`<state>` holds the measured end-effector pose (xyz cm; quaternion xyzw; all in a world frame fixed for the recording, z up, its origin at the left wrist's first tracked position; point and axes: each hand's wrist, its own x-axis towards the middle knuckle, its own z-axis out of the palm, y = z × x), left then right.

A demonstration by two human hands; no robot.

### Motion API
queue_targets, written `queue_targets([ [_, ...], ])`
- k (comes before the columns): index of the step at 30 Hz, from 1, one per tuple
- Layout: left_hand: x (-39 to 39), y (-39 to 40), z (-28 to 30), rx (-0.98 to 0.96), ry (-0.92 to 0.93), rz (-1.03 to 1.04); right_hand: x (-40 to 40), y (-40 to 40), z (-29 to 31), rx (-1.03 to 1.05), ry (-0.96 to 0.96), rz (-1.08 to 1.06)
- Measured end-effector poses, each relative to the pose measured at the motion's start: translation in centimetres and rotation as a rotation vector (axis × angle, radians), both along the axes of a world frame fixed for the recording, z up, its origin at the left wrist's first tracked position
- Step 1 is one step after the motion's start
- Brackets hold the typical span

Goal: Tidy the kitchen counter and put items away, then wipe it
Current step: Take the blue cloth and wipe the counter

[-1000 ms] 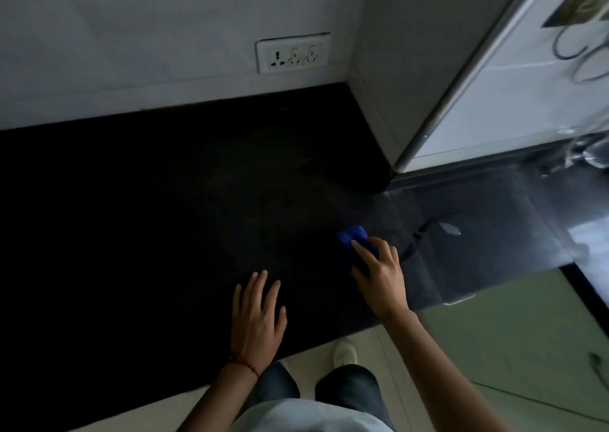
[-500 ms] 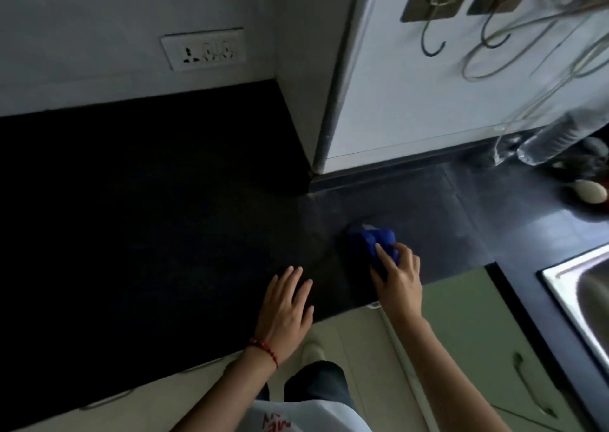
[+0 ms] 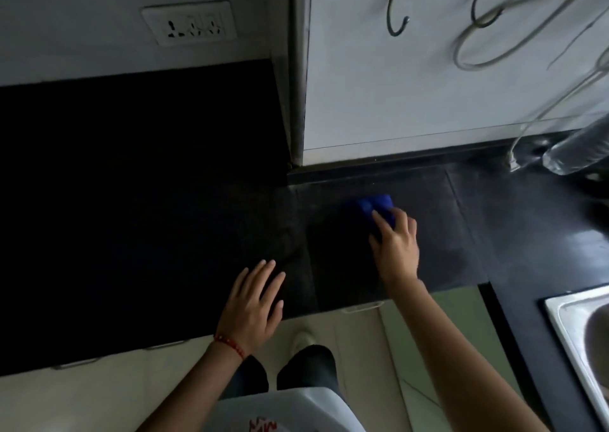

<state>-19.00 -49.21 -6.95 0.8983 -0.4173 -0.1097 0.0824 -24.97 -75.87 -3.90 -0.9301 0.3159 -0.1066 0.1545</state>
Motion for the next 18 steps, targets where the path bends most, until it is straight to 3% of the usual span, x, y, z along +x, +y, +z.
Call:
queue_targets([
  [2, 0.1, -0.1, 0.2, 0.009, 0.005, 0.000, 0.9, 2.1, 0.1, 0.045, 0.004, -0.020],
  [5, 0.0, 0.0, 0.3, -0.003, 0.019, 0.006, -1.2, 4.5, -0.6, -0.030, -0.053, 0.322],
  [7, 0.0, -0.1, 0.4, 0.001, 0.013, 0.007, -2.0, 2.3, -0.6, -0.091, -0.068, 0.434],
  [12, 0.0, -0.1, 0.6, 0.022, -0.004, 0.013, 1.2, 1.4, 0.2, 0.006, -0.048, 0.076],
  [16, 0.0, 0.0, 0.5, -0.007, 0.008, 0.018, -0.8, 5.9, -0.6, -0.060, -0.108, 0.291],
  [18, 0.1, 0.1, 0.5, -0.021, 0.028, 0.021, -1.9, 7.3, -0.7, -0.035, -0.107, 0.269],
])
